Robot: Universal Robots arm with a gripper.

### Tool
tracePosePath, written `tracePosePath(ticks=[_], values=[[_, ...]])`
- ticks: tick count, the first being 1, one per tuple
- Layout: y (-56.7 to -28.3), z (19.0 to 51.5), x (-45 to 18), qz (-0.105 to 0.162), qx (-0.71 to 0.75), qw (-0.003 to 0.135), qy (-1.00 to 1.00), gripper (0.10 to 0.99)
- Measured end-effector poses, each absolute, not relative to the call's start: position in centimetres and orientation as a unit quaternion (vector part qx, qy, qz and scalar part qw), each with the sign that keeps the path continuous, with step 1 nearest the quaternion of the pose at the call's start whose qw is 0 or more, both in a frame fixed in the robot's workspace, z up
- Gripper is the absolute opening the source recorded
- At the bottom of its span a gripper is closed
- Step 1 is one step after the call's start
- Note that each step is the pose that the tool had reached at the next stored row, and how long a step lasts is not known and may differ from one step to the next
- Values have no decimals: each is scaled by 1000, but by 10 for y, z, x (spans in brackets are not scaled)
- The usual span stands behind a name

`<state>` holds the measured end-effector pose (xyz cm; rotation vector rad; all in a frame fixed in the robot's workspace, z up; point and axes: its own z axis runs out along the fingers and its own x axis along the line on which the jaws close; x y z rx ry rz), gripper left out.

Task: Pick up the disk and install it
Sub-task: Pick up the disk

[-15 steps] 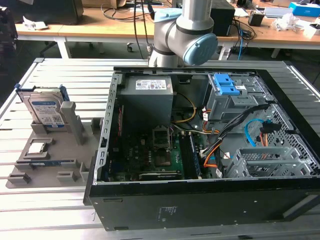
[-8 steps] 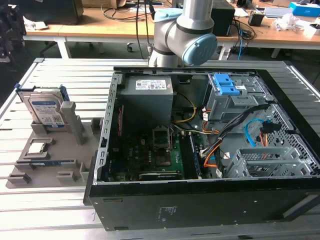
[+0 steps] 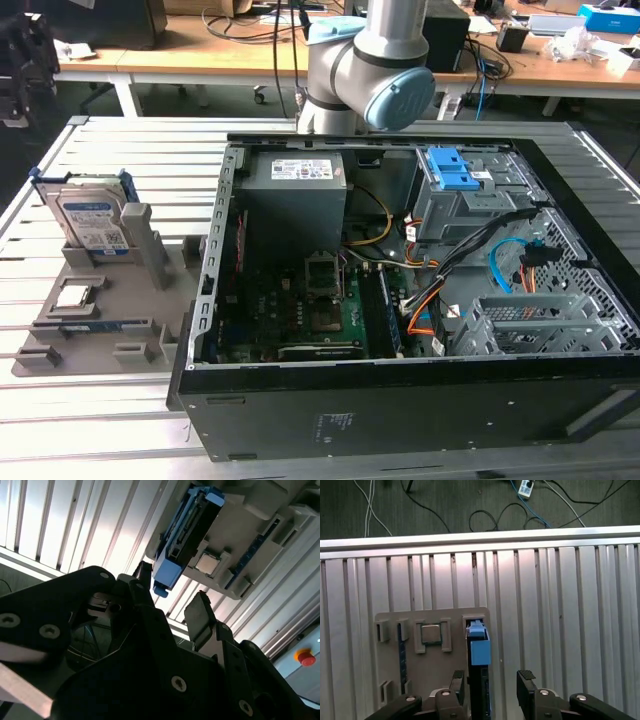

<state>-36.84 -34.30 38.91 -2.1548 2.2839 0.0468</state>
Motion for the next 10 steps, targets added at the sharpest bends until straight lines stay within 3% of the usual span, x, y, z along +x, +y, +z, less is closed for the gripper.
tracePosePath(ticks=[10], values=[[-343, 383, -362, 15, -686, 1, 727, 541]])
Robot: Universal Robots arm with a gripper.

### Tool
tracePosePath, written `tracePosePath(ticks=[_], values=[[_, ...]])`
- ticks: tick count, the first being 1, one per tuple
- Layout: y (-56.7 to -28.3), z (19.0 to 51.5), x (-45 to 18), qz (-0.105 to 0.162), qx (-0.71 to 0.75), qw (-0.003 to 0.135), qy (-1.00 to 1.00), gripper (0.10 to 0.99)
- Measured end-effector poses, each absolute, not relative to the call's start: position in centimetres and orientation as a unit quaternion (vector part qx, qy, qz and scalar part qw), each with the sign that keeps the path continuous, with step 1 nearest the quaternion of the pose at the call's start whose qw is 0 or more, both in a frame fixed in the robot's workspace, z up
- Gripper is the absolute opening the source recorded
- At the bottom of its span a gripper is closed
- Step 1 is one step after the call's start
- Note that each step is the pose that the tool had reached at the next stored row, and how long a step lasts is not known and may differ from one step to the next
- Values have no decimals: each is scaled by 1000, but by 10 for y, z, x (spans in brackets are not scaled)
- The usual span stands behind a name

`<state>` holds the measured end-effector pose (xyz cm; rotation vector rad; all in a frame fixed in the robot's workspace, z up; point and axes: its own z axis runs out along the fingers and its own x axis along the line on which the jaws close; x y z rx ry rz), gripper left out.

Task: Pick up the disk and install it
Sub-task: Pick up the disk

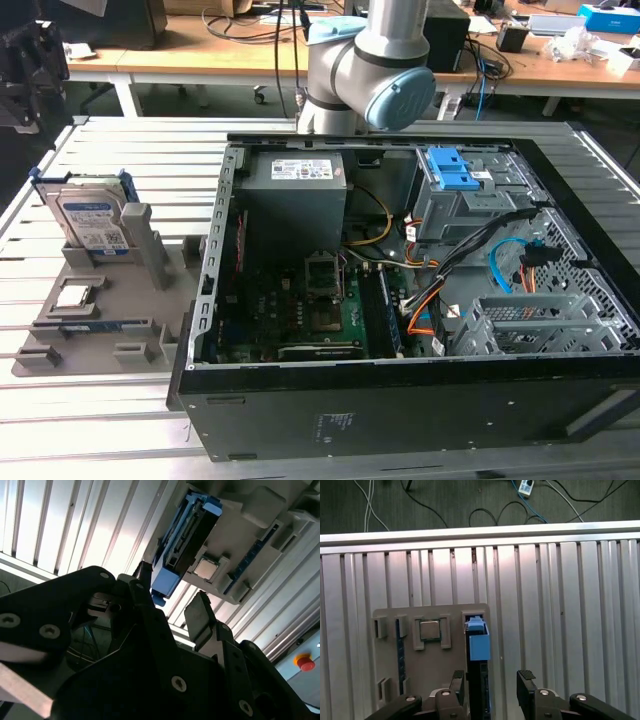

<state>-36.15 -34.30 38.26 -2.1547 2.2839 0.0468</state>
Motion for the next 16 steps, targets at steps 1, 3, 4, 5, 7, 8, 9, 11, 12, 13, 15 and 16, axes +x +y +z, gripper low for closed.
tracePosePath(ticks=[1, 3, 4, 5, 7, 8, 9, 11, 12, 13, 15, 16], values=[[-343, 382, -361, 15, -686, 1, 727, 541], [-343, 382, -360, 15, -686, 1, 727, 541], [-343, 381, -360, 15, -686, 1, 727, 541], [-343, 381, -359, 15, -686, 1, 727, 541], [-343, 380, -358, 15, -686, 1, 727, 541], [-343, 380, -357, 15, -686, 1, 727, 541], [-343, 379, -357, 15, -686, 1, 727, 541], [-343, 377, -355, 15, -686, 1, 727, 541], [-343, 377, -355, 15, -686, 1, 727, 541], [-343, 376, -354, 15, -686, 1, 727, 541], [-343, 374, -353, 15, -686, 1, 727, 541], [-343, 366, -352, 15, -686, 0, 727, 541]])
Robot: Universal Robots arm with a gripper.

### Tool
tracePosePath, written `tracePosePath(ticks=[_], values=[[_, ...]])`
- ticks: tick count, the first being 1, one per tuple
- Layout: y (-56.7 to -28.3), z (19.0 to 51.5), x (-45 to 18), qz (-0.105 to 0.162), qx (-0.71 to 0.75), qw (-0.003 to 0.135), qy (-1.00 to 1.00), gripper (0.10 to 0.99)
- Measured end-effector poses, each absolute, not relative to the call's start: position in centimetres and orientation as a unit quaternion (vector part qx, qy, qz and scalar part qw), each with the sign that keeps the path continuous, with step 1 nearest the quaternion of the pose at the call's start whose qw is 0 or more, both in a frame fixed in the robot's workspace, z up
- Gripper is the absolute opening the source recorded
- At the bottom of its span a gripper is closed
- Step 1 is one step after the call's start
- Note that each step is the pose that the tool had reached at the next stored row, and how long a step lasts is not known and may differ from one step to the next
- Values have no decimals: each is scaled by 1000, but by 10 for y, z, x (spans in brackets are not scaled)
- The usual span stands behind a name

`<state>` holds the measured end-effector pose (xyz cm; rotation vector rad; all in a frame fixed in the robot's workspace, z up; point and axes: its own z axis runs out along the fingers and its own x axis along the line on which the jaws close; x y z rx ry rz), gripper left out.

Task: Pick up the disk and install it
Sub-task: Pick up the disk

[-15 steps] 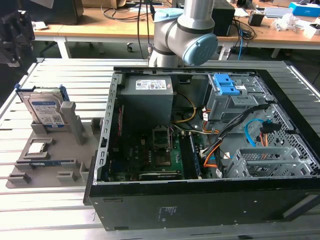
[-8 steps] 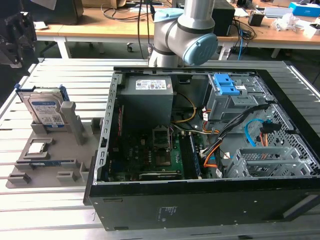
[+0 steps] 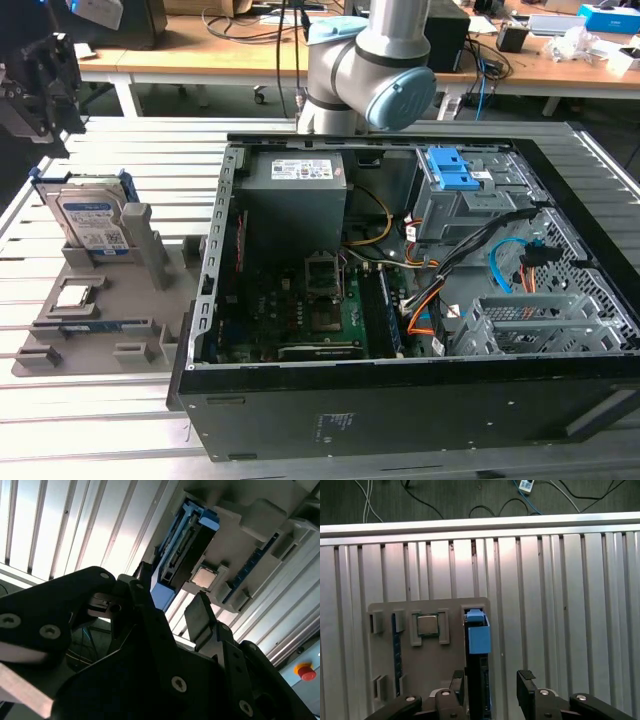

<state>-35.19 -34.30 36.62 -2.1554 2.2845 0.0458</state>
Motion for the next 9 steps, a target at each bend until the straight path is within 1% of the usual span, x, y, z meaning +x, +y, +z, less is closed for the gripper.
tracePosePath(ticks=[2, 3, 4, 6, 9], values=[[-343, 356, -362, 14, -686, 0, 727, 541], [-352, 345, -365, 14, -686, 0, 727, 541], [-354, 329, -364, 13, -686, -1, 727, 541], [-349, 314, -364, 13, -686, -1, 727, 541], [-347, 301, -364, 12, -688, -2, 726, 541]])
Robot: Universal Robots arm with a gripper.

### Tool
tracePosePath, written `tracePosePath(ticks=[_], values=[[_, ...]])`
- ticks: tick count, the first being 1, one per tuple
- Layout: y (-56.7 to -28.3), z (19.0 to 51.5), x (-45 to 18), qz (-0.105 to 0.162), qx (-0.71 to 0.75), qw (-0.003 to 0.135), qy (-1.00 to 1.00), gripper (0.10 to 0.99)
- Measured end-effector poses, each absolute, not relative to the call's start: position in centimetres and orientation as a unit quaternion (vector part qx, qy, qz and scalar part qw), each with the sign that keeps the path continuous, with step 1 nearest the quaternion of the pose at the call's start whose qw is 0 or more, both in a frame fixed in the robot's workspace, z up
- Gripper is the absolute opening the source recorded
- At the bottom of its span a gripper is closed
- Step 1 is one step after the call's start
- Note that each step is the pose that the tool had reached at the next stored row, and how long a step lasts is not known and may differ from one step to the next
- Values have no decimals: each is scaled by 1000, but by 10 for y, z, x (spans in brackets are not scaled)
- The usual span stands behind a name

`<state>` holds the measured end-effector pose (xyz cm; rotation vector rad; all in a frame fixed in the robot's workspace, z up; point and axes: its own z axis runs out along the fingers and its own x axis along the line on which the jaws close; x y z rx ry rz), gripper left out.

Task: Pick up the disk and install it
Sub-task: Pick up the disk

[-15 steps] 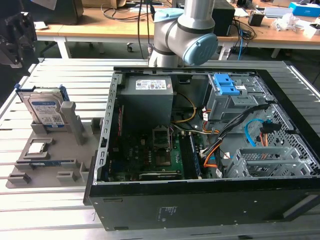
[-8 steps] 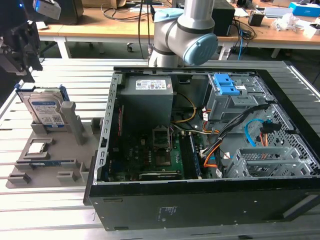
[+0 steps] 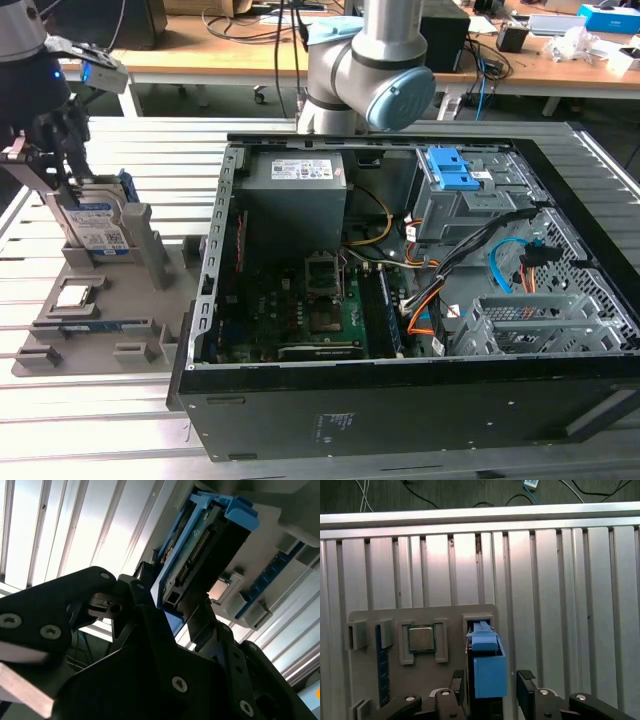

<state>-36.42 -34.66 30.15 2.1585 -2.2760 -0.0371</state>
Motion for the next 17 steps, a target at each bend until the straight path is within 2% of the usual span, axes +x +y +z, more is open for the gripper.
tracePosePath(ticks=[4, 11, 12, 14, 17], values=[[-347, 290, -364, -10, 698, 4, -716, 541], [-347, 289, -363, -10, 702, 4, -712, 541], [-347, 289, -363, -10, 702, 4, -712, 522], [-347, 289, -363, -10, 702, 4, -712, 369], [-347, 289, -363, -10, 702, 4, -712, 369]])
